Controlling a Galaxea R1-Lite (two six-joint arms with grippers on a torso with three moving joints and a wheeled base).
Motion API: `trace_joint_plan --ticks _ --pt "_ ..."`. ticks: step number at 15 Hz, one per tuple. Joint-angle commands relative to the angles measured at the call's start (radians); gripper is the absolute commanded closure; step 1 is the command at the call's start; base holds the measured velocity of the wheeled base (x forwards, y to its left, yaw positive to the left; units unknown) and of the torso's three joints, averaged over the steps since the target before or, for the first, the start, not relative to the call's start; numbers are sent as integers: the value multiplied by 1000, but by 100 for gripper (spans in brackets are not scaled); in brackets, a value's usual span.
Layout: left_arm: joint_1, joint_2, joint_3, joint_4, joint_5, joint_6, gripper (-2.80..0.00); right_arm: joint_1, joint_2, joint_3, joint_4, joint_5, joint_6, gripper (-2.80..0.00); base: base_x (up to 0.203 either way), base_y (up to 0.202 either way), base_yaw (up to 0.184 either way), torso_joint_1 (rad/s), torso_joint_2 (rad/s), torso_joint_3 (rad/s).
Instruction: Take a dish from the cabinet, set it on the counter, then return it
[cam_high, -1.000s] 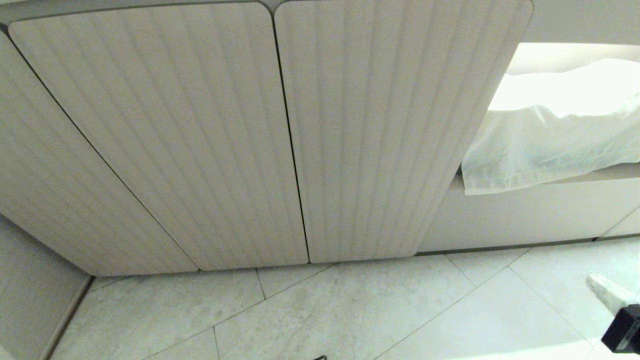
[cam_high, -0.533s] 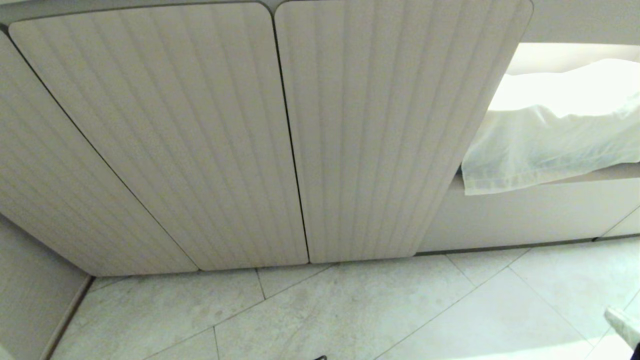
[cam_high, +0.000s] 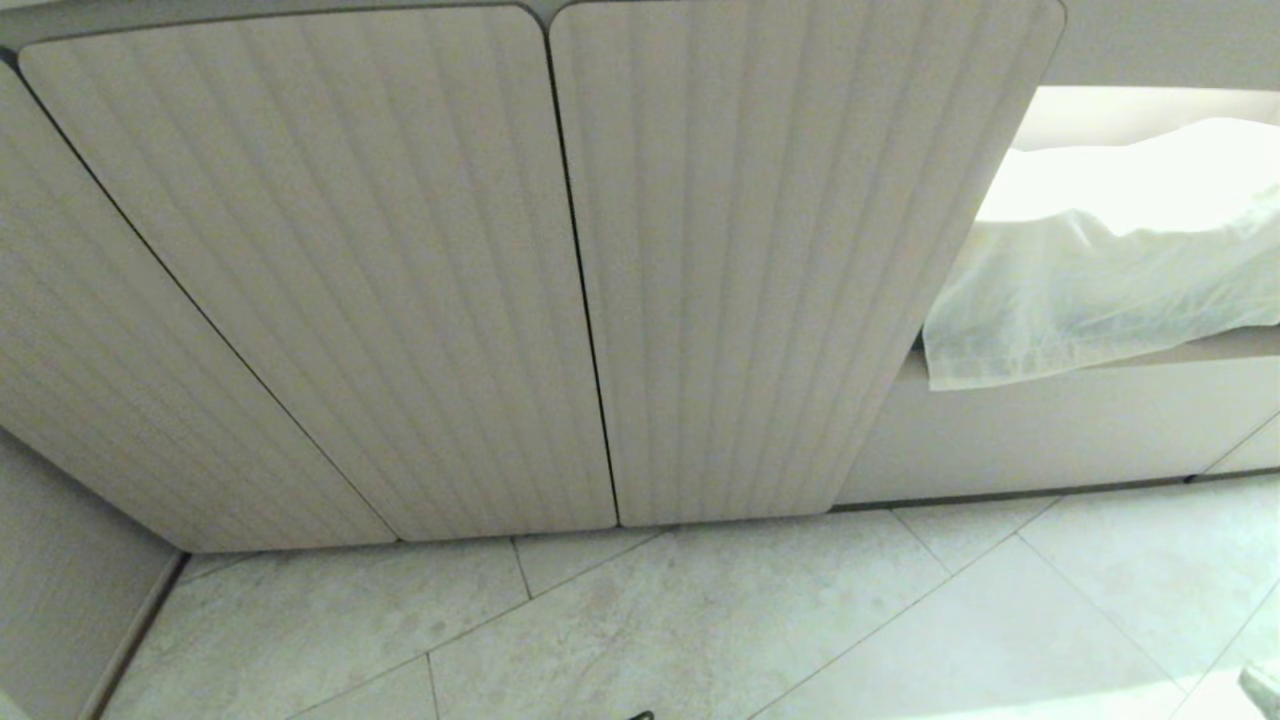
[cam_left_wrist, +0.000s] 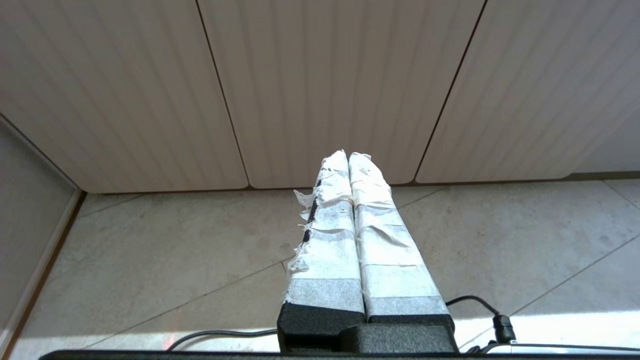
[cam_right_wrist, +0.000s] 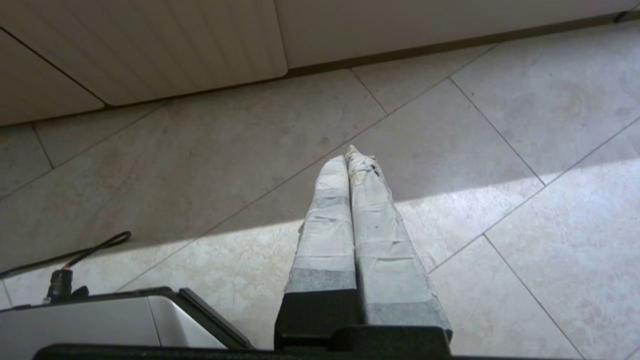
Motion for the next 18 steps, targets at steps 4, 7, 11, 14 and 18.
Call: trace_joint_plan --ticks 4,7,11,14,18 --pt "0 0 0 0 1 -1 0 -11 -84 0 104 -2 1 0 0 0 0 0 0 0" --pt "0 0 1 0 1 -1 0 -17 -133 0 162 -3 1 0 0 0 0 0 0 0" --pt "0 0 1 0 1 -1 0 -17 -191 0 190 0 12 0 0 0 0 0 0 0" --pt "0 0 1 0 1 -1 0 -15 -272 0 198 53 29 0 0 0 0 0 0 0" --pt "0 0 1 0 1 -1 0 -33 -412 0 297 168 -20 0 0 0 0 0 0 0"
